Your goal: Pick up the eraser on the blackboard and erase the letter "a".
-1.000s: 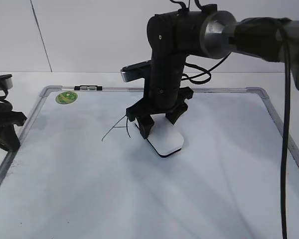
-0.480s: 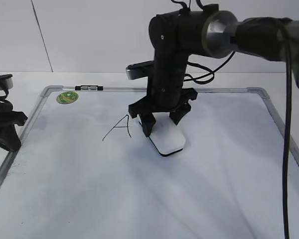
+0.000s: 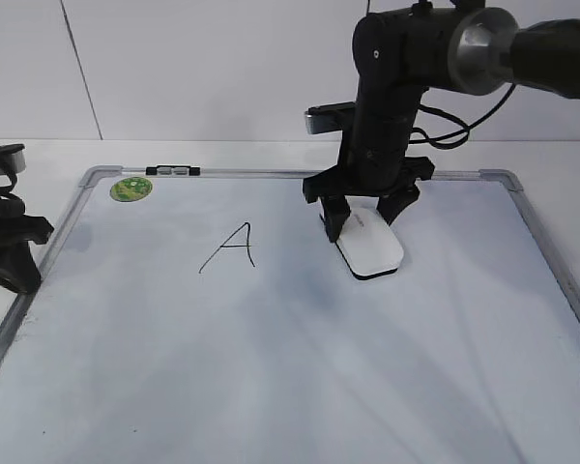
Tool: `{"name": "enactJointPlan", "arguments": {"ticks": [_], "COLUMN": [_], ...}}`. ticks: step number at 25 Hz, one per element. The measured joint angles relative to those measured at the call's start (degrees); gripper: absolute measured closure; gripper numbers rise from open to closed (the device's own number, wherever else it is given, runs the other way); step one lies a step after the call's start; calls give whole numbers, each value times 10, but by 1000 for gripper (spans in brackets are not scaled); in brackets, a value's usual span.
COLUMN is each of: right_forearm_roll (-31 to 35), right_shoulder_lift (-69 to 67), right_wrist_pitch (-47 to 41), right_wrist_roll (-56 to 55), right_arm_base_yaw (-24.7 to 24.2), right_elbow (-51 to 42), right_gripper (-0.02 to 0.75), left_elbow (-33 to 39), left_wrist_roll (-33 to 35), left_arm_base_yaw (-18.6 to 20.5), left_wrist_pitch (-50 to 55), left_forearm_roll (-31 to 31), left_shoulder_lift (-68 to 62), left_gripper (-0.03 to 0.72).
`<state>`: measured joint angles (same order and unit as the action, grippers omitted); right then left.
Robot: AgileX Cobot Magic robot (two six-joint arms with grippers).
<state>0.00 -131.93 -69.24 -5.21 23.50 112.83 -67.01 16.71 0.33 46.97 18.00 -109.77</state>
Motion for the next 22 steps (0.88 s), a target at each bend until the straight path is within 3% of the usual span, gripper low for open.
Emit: {"name": "enactJointPlan", "arguments": {"ticks": [9, 17, 22], "right_forearm_roll": [-3, 0, -7], "right_shoulder_lift": [0, 0, -1], "right_wrist_pitch": [0, 0, 0], "right_wrist_roll": [13, 25, 26], "right_arm_base_yaw": [21, 94, 98], "right_elbow": [0, 0, 0], "right_gripper": [171, 171, 171], "left_elbow": [0, 0, 0], "left_wrist_roll": [0, 0, 0], "left_arm_base_yaw": [0, 0, 0], "left_wrist_pitch": [0, 0, -1], "left_forearm_roll": [0, 0, 0], "left_shoulder_lift": [0, 0, 0], "left_gripper": [615, 615, 615]}}
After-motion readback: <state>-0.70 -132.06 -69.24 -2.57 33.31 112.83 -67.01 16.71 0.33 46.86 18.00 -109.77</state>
